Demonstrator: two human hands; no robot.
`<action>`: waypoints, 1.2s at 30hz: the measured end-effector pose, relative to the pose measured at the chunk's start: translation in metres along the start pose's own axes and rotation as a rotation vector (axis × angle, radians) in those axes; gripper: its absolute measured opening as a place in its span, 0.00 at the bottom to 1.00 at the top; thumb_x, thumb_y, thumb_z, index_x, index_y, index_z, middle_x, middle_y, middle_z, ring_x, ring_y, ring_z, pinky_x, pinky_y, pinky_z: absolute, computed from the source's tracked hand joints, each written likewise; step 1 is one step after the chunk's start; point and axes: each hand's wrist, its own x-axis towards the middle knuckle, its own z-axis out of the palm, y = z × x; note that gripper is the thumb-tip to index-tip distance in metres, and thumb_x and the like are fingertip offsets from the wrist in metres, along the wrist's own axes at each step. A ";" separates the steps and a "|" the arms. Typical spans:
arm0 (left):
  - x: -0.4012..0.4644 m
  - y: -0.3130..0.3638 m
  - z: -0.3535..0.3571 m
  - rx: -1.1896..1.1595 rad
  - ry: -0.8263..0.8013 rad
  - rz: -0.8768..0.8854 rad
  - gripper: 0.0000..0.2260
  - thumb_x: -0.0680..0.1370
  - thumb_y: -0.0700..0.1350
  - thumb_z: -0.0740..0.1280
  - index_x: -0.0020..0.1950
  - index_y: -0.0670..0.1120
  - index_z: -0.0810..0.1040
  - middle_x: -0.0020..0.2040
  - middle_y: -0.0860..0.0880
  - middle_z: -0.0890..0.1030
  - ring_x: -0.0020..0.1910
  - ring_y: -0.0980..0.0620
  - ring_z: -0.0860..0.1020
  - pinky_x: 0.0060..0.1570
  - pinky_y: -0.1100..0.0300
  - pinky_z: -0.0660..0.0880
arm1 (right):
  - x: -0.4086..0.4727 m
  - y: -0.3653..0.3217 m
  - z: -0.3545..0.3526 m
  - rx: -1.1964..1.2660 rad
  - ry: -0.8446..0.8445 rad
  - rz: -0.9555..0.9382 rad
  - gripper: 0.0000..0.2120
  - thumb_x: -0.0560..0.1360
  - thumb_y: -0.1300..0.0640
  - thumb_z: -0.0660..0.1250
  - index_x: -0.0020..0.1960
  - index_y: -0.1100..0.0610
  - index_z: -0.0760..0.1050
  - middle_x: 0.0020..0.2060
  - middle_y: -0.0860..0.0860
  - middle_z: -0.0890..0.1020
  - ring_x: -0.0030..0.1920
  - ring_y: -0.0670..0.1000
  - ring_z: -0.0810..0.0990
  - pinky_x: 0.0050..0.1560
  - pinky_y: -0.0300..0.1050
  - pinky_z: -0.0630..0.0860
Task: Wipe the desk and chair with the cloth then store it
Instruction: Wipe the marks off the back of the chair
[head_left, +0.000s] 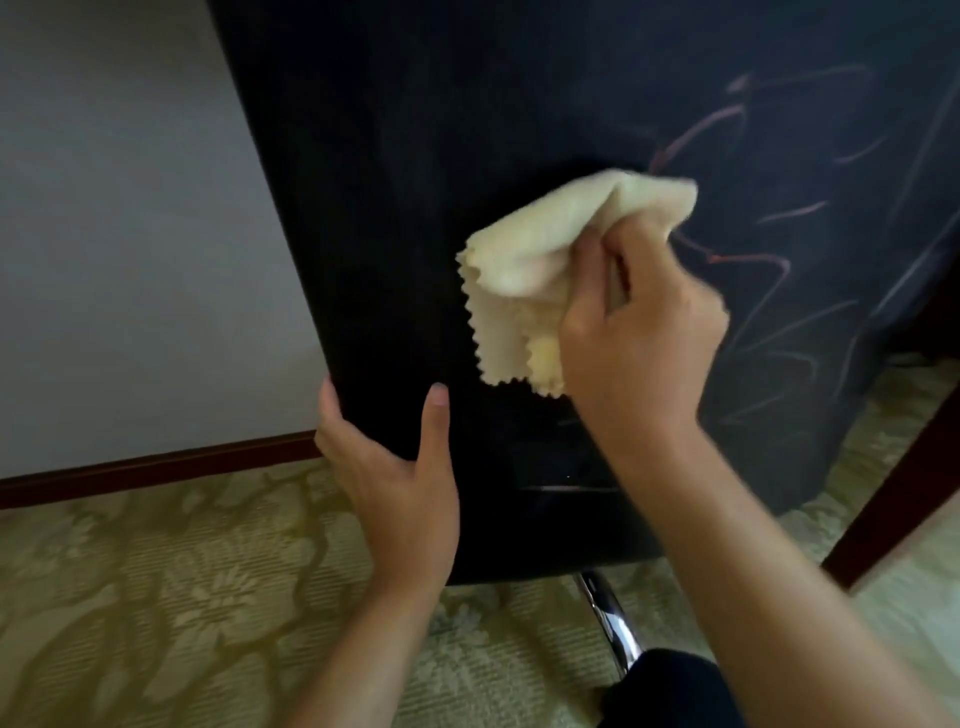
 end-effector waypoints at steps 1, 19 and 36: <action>0.000 0.000 -0.001 -0.015 0.011 -0.012 0.37 0.73 0.62 0.70 0.76 0.54 0.57 0.67 0.63 0.65 0.67 0.68 0.67 0.61 0.71 0.67 | -0.015 0.001 0.001 -0.012 -0.027 0.021 0.14 0.79 0.55 0.63 0.36 0.55 0.68 0.26 0.44 0.67 0.24 0.45 0.63 0.28 0.37 0.57; 0.002 -0.004 -0.002 -0.033 0.098 0.039 0.30 0.73 0.53 0.75 0.70 0.59 0.62 0.67 0.57 0.72 0.66 0.62 0.72 0.59 0.71 0.72 | -0.049 0.000 0.012 0.133 -0.054 0.156 0.14 0.79 0.55 0.63 0.36 0.52 0.65 0.25 0.40 0.64 0.25 0.44 0.66 0.28 0.31 0.61; -0.004 -0.002 0.001 0.176 0.095 0.227 0.33 0.78 0.48 0.72 0.77 0.43 0.59 0.72 0.45 0.63 0.70 0.58 0.65 0.68 0.70 0.64 | -0.036 0.009 -0.008 0.285 -0.099 0.382 0.14 0.79 0.59 0.66 0.34 0.56 0.71 0.25 0.46 0.70 0.27 0.41 0.69 0.29 0.31 0.63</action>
